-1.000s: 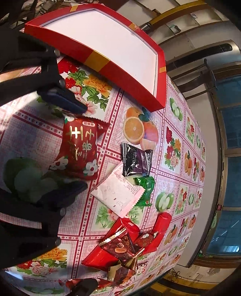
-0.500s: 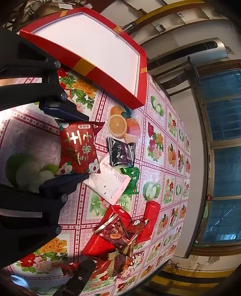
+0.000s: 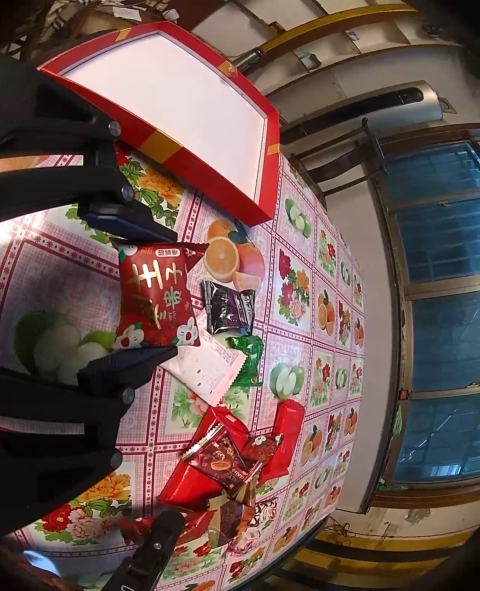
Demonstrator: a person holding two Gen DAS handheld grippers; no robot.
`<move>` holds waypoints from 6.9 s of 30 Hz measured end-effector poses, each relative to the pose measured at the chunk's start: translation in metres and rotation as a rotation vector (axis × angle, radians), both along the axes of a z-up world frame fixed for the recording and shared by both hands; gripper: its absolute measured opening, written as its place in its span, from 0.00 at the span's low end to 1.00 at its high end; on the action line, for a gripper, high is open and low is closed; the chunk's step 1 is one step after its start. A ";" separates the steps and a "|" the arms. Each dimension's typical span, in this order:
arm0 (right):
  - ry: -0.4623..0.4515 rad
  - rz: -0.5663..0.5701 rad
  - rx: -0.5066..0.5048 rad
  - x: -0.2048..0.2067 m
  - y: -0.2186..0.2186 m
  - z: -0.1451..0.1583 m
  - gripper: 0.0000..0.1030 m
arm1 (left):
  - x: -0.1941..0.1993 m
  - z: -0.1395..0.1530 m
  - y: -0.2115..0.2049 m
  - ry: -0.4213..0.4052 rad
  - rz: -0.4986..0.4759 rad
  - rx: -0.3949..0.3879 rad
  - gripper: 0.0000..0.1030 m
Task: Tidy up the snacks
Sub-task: 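Hold both red snacks lifted in the grippers above the table, then carry both red snacks into the red box and open both grippers, then grasp the brown-gold chocolate bag with right gripper while left grasps dark brown packet, then carry both chocolate snacks over the red box and release them inside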
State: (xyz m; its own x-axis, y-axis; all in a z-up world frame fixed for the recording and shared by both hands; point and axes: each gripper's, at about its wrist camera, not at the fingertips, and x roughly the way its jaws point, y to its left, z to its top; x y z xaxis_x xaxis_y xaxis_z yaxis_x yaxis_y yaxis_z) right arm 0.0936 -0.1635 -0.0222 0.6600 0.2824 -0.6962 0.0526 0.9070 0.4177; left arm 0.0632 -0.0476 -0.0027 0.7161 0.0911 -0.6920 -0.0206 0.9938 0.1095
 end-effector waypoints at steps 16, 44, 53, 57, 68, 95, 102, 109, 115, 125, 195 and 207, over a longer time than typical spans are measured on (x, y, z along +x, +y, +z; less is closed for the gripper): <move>0.002 -0.002 -0.007 0.000 0.001 0.000 0.35 | -0.005 0.002 -0.003 -0.014 -0.018 -0.002 0.51; 0.000 -0.004 -0.018 -0.001 0.002 0.001 0.35 | 0.000 -0.003 -0.005 0.011 -0.028 -0.006 0.52; -0.004 -0.020 -0.069 -0.002 0.004 0.003 0.35 | 0.000 -0.004 -0.008 0.021 -0.037 0.007 0.52; -0.003 -0.033 -0.088 -0.001 0.004 0.004 0.35 | 0.000 -0.005 -0.009 0.020 -0.034 0.009 0.52; -0.032 -0.043 -0.119 -0.005 0.005 0.009 0.35 | -0.005 -0.003 -0.008 0.005 -0.039 0.007 0.52; -0.242 0.269 -0.023 0.033 0.171 0.051 0.35 | -0.032 0.050 0.168 -0.084 0.258 -0.073 0.52; -0.212 0.437 -0.011 0.065 0.273 0.044 0.37 | -0.024 0.032 0.250 -0.018 0.399 -0.110 0.52; -0.164 0.486 0.033 0.078 0.300 0.045 0.51 | -0.027 0.023 0.278 -0.012 0.305 -0.209 0.78; -0.266 0.369 0.027 0.056 0.236 0.063 0.62 | -0.038 0.034 0.281 -0.064 0.317 -0.184 0.83; -0.194 0.021 -0.007 0.018 0.031 0.044 0.62 | -0.019 0.041 0.122 -0.030 -0.012 -0.069 0.90; -0.058 -0.297 0.525 0.037 -0.088 0.000 0.29 | 0.031 0.018 -0.040 0.036 -0.450 -0.154 0.27; -0.056 -0.127 0.463 0.044 -0.007 0.009 0.29 | -0.002 0.044 0.112 -0.005 -0.170 -0.198 0.27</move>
